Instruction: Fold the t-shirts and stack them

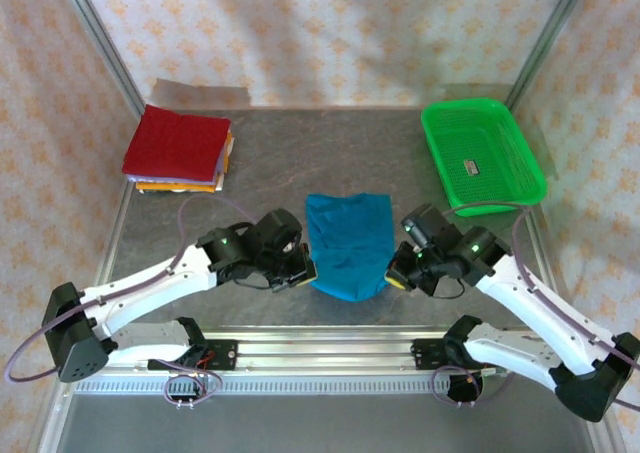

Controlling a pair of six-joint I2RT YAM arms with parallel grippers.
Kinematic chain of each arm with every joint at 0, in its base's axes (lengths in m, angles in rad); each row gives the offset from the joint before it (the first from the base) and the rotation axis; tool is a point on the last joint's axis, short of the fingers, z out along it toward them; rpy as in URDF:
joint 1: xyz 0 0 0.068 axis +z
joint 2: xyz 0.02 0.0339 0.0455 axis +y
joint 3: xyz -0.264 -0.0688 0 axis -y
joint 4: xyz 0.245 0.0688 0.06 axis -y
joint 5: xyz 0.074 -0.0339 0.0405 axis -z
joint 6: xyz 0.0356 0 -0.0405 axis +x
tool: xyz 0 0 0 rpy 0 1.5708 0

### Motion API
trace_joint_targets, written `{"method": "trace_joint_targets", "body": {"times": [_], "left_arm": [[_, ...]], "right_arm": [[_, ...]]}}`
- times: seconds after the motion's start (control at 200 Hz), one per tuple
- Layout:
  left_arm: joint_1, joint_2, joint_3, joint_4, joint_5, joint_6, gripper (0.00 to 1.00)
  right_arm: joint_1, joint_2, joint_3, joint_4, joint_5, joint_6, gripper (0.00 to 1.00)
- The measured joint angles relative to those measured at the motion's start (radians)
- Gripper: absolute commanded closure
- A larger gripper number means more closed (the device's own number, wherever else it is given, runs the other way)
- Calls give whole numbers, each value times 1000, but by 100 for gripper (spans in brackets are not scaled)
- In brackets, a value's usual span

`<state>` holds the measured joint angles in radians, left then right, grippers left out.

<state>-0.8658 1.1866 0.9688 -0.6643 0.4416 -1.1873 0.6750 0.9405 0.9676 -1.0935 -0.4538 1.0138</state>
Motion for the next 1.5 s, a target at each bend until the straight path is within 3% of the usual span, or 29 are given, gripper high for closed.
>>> {"method": "trace_joint_targets", "body": {"times": [0.3,0.586,0.831,1.271,1.306,1.361,1.502], "left_arm": [[151,93,134,-41,99,84,100],[306,286,271,-57,196,187,100],[426,582,562,-123,233,342,100],[581,1129,1006,-336,221,600,100],[591,1151,1011,-352,209,619,100],[604,1167,1006,-373,198,642,100],[633,1151,957,-392,190,691,100]], "right_arm": [[-127,158,147,-29,-37,-142,97],[-320,362,300,-5,-117,-290,96],[-427,771,588,38,-189,-434,97],[-441,1433,1264,26,-171,-538,95],[-441,1475,1319,21,-170,-539,93],[-441,1529,1390,21,-171,-545,74],[-443,1591,1488,16,-171,-548,54]]}}
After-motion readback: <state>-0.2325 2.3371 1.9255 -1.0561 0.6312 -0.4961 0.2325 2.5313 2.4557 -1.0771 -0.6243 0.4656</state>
